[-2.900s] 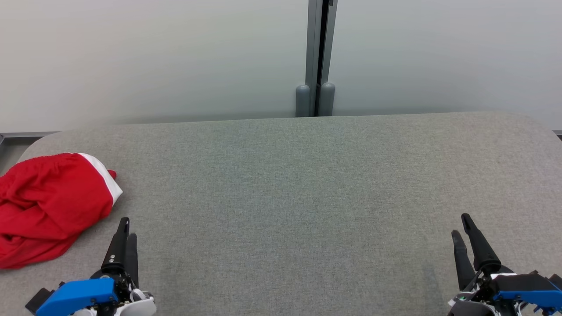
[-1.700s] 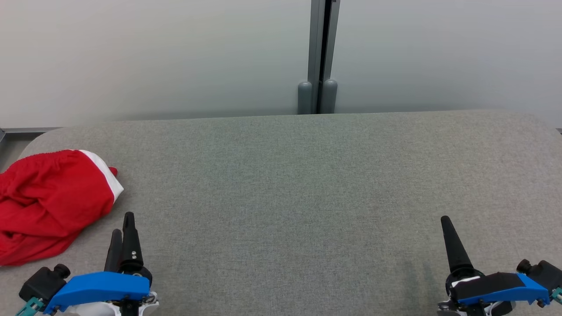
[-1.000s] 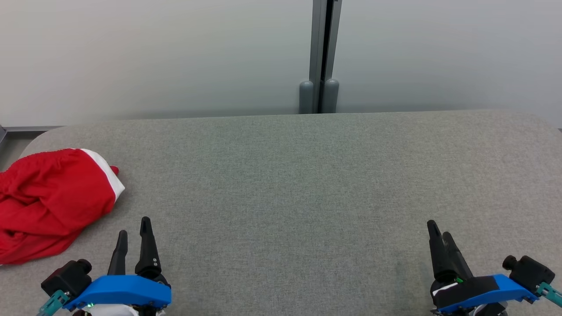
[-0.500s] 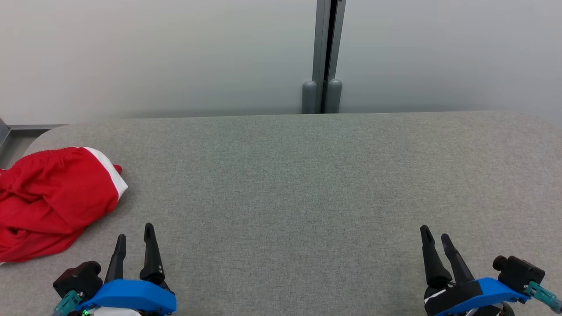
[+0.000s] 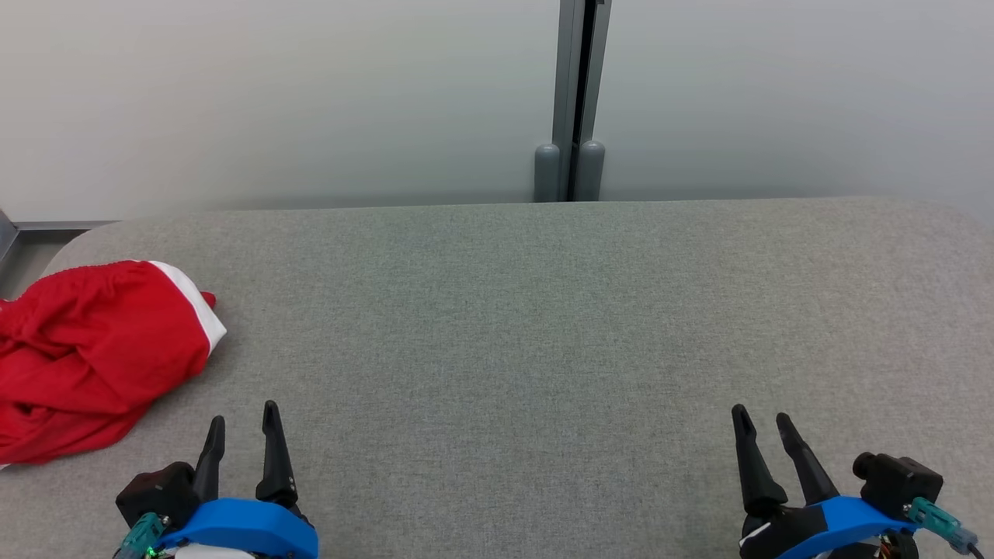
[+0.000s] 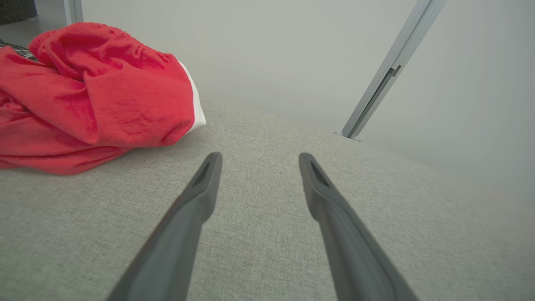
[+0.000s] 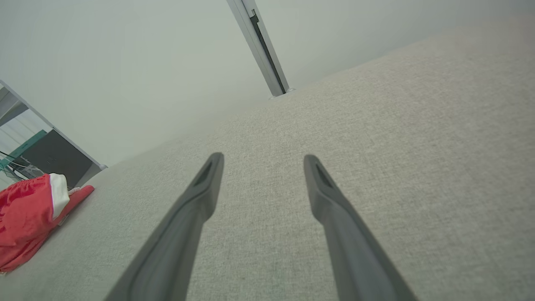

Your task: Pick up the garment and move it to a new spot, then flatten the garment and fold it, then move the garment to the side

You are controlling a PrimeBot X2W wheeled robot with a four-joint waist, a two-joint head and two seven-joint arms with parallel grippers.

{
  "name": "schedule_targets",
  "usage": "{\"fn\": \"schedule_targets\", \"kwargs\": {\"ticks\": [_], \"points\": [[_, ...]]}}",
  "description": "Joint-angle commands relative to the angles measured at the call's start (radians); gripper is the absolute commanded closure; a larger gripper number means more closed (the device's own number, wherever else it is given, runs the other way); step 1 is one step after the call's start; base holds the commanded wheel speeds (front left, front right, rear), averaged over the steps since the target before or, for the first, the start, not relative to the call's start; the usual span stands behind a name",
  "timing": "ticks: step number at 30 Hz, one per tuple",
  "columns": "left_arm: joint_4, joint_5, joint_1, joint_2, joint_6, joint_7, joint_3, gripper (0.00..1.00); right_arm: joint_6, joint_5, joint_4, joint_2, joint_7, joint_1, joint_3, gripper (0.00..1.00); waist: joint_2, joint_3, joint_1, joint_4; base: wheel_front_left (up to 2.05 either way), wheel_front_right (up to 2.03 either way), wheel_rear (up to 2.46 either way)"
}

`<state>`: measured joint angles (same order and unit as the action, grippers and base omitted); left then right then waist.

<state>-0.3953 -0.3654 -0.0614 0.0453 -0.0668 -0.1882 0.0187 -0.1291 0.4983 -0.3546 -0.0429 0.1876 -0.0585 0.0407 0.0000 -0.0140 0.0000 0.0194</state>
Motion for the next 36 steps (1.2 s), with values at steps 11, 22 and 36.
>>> {"fn": "schedule_targets", "kwargs": {"ticks": [11, 22, 36], "points": [[-0.012, 0.107, -0.022, 0.006, 0.004, -0.032, 0.000, 0.00, -0.002, -0.127, -0.009, -0.010, 0.032, -0.011, 0.005, 0.00, 0.0000, -0.001, 0.0000, 0.008, 0.00, 0.00, 0.00], [-0.035, 0.164, -0.028, 0.006, -0.003, -0.055, -0.001, 0.00, -0.002, -0.210, -0.026, -0.010, 0.054, -0.013, 0.014, 0.00, 0.0000, -0.002, 0.0000, 0.013, 0.00, 0.00, 0.00], [-0.072, 0.192, -0.031, 0.006, -0.001, -0.078, 0.020, 0.00, -0.003, -0.319, -0.056, -0.011, 0.080, -0.016, 0.024, 0.00, 0.0000, -0.001, 0.0000, 0.016, 0.00, 0.00, 0.00]]}}
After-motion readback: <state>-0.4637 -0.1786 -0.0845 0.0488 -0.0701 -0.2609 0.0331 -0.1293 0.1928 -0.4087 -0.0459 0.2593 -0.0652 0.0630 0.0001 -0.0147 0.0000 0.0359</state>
